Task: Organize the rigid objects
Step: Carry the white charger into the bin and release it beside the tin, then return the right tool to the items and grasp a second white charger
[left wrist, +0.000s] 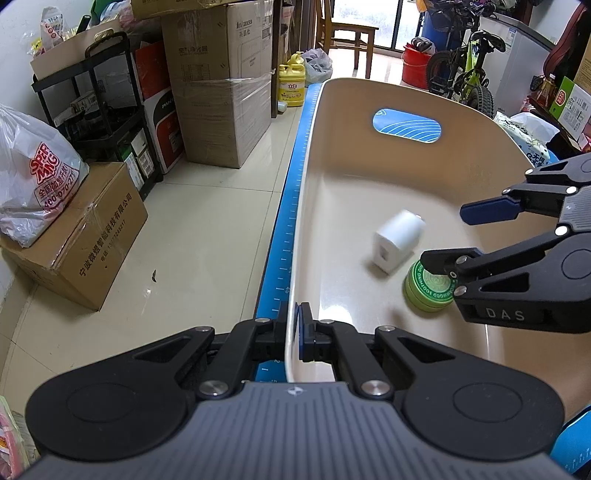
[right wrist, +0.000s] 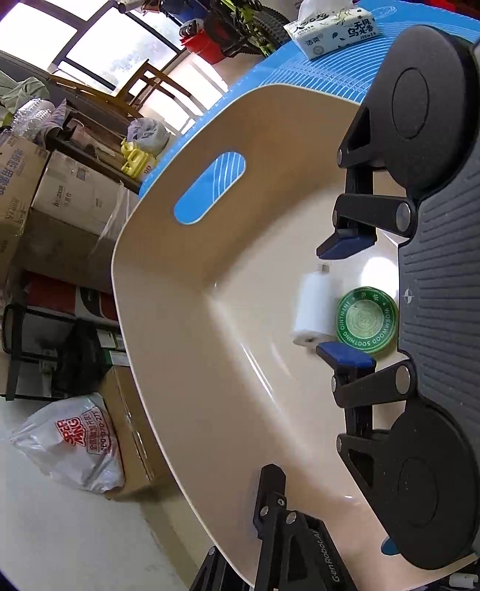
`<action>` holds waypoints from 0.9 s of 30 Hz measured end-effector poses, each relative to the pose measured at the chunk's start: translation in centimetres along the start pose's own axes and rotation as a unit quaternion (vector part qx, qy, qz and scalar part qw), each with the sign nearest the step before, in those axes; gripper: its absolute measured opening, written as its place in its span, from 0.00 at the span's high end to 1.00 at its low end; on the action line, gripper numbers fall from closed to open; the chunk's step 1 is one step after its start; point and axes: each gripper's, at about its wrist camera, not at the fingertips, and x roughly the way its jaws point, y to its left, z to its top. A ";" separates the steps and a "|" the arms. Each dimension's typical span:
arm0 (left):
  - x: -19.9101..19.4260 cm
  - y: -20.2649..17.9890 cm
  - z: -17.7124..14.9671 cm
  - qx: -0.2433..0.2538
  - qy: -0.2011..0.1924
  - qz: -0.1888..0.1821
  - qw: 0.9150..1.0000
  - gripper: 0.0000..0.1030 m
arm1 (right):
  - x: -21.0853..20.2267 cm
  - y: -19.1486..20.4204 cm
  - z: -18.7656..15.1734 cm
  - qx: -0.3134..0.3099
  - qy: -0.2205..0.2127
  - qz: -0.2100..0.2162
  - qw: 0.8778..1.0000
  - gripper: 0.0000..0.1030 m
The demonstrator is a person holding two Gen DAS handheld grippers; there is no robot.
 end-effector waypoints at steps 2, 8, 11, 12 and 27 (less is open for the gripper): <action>0.0 -0.1 0.0 0.000 0.000 0.000 1.000 0.96 | -0.1 0.0 -0.1 -0.001 -0.004 -0.001 1.000 0.38; 0.0 -0.1 0.0 0.000 0.000 0.000 1.000 0.96 | -0.8 -0.6 -0.5 0.012 -0.029 -0.006 0.999 0.32; 0.0 0.0 0.0 0.000 0.000 0.000 1.000 0.96 | -2.0 -1.4 -1.0 0.028 -0.057 -0.011 0.998 0.26; 0.0 -0.1 0.0 0.000 0.000 0.000 1.000 0.96 | -2.5 -1.8 -1.2 0.036 -0.068 -0.014 0.997 0.24; 0.0 0.0 0.0 0.000 0.000 -0.001 1.000 0.95 | -8.6 -15.2 -6.2 0.200 -0.174 -0.111 0.958 0.09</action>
